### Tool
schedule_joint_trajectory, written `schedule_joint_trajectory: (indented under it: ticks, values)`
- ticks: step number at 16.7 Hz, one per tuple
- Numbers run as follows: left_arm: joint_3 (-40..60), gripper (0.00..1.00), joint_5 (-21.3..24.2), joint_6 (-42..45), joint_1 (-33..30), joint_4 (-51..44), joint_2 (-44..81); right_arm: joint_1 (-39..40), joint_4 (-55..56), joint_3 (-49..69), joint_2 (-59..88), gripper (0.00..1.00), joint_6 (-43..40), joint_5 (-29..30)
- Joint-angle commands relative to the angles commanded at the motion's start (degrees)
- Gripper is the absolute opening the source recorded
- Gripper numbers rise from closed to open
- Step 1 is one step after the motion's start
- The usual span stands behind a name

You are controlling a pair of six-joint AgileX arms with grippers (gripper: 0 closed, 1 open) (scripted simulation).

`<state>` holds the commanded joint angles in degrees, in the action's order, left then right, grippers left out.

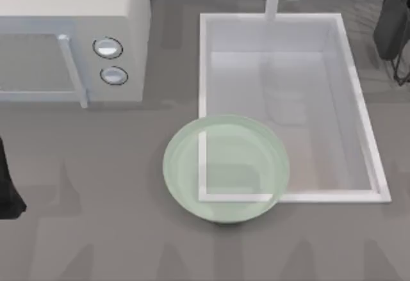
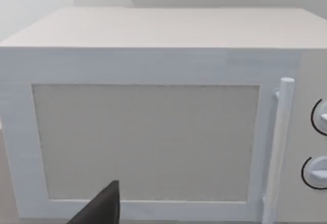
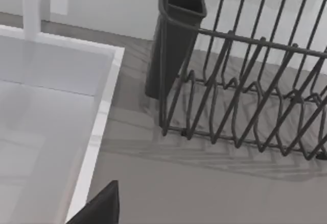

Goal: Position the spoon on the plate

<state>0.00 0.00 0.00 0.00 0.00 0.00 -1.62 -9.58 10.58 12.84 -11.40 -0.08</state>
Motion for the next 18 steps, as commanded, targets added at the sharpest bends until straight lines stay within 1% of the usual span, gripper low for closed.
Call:
schedule_joint_trajectory:
  ticks: [3, 9, 12, 15, 18]
  values:
    - [0.00, 1.00, 0.00, 0.00, 0.00, 0.00, 0.00, -1.43, -9.23, 9.24, 14.12, 1.00, -10.50, -0.12]
    - [0.00, 1.00, 0.00, 0.00, 0.00, 0.00, 0.00, -4.82, -30.27, 28.90, 48.47, 1.00, -33.52, -0.12]
    - [0.00, 1.00, 0.00, 0.00, 0.00, 0.00, 0.00, -6.39, -39.15, 37.86, 62.10, 1.00, -43.51, -0.07]
    - [0.00, 1.00, 0.00, 0.00, 0.00, 0.00, 0.00, -7.63, -45.66, 45.26, 71.80, 1.00, -51.32, -0.08]
    - [0.00, 1.00, 0.00, 0.00, 0.00, 0.00, 0.00, -8.33, -49.27, 49.85, 77.65, 1.00, -55.89, -0.14]
